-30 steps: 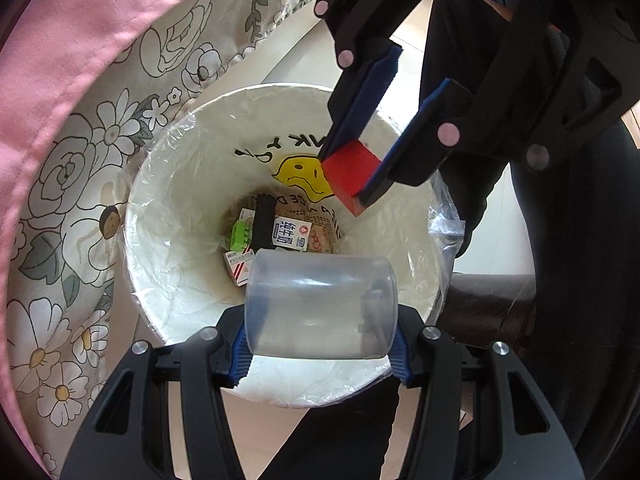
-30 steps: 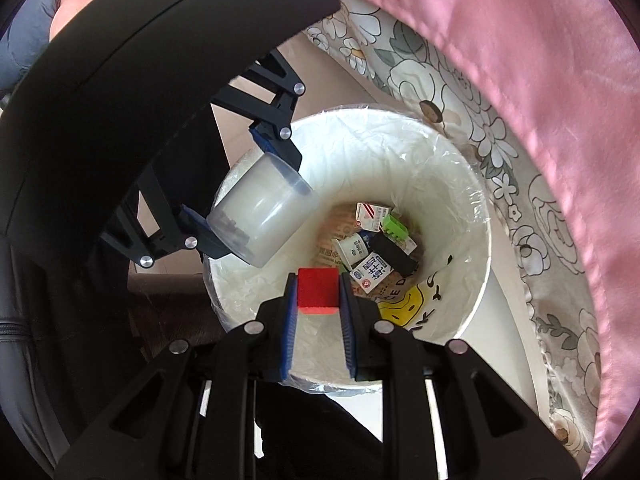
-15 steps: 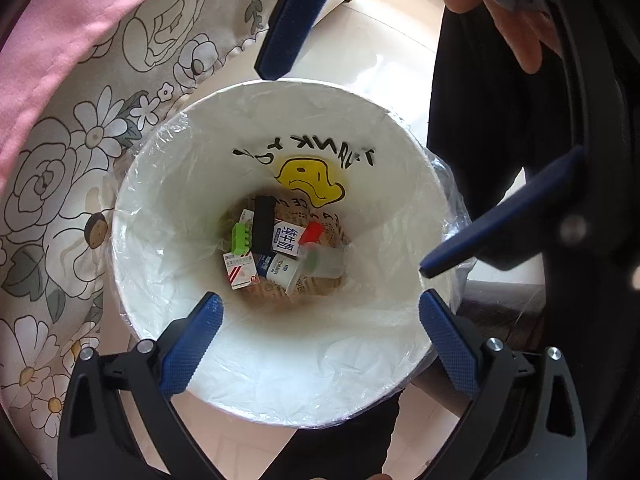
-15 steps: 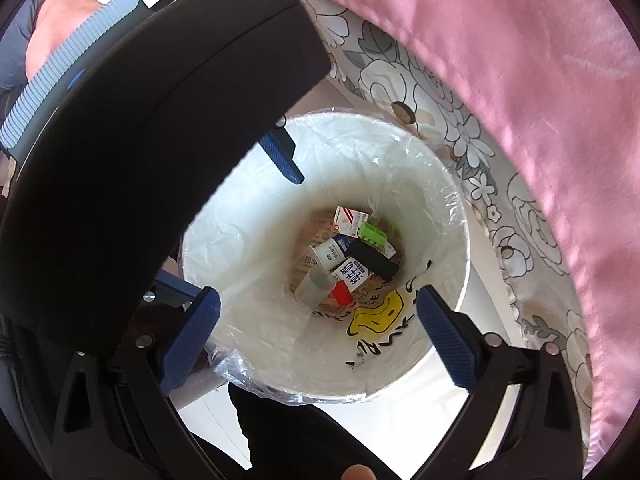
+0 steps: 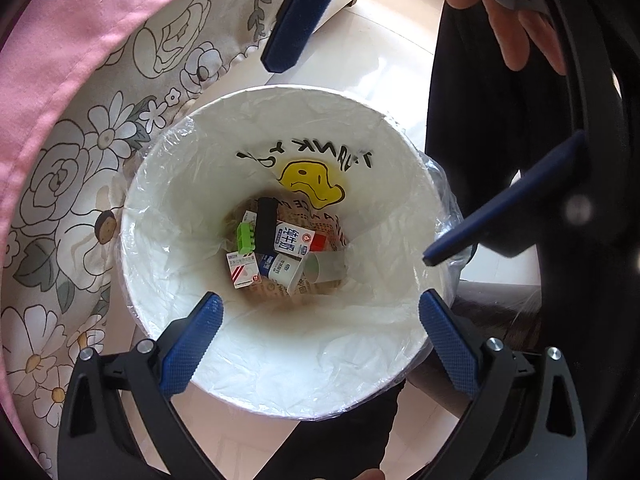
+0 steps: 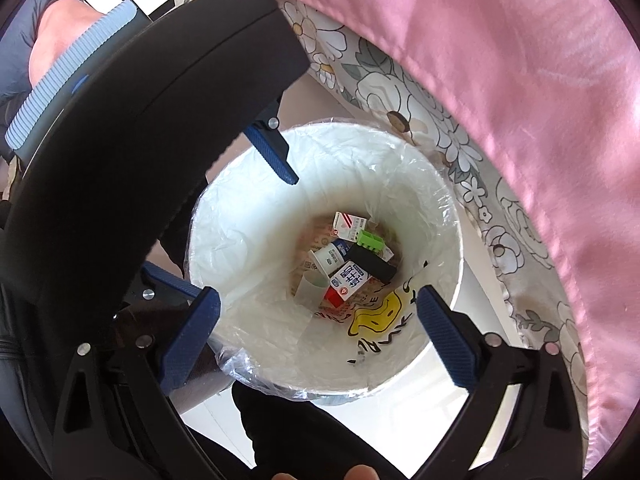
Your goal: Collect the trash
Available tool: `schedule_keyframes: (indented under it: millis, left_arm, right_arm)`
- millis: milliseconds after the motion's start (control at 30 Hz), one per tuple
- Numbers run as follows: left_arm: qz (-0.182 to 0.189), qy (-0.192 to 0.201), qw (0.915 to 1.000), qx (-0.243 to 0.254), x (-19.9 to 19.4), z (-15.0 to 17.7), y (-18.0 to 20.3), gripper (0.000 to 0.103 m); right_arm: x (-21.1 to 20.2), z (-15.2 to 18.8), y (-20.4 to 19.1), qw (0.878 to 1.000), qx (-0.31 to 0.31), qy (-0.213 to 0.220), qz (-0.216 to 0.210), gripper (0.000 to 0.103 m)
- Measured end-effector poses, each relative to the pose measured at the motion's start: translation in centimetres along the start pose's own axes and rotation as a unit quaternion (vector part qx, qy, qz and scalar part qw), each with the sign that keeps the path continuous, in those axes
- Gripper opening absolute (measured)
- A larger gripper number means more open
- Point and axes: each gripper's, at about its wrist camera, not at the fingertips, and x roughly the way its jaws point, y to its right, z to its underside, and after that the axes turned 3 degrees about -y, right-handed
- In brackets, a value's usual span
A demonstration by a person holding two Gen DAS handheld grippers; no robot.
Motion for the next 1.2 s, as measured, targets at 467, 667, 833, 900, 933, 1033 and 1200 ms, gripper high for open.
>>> schedule_keyframes:
  millis: [467,667,833,900,933,1033,1200]
  left_arm:
    - [-0.059,0.076,0.9937,-0.057,-7.5,1.2,0.1,0.100]
    - [-0.124,0.159,0.9704,-0.133,-14.7,1.2,0.3,0.100]
    - [-0.179,0.194,0.9384,-0.223,-19.2,0.9,0.2,0.100]
    - [-0.192,0.188,0.9241,-0.272,-20.1,0.9,0.2,0.100]
    - [-0.190,0.189,0.9167,-0.297,-20.6,0.9,0.2,0.100]
    - [-0.169,0.203,0.8942,-0.361,-21.7,1.5,0.6,0.100]
    - [-0.186,0.233,0.8577,-0.419,-22.9,2.9,3.1,0.100]
  right_arm:
    - [-9.8,1.2,-0.5,0.985,0.107,0.120,0.068,0.096]
    - [-16.3,2.5,-0.5,0.947,0.209,0.205,0.133,0.096]
    - [-19.5,3.0,-0.5,0.914,0.295,0.228,0.158,0.096]
    - [-20.5,3.4,-0.7,0.899,0.329,0.235,0.168,0.096]
    - [-21.0,3.6,-1.0,0.892,0.341,0.240,0.175,0.096]
    - [-22.2,4.0,-2.0,0.872,0.377,0.249,0.189,0.096]
    - [-23.4,4.9,-4.2,0.845,0.420,0.253,0.213,0.096]
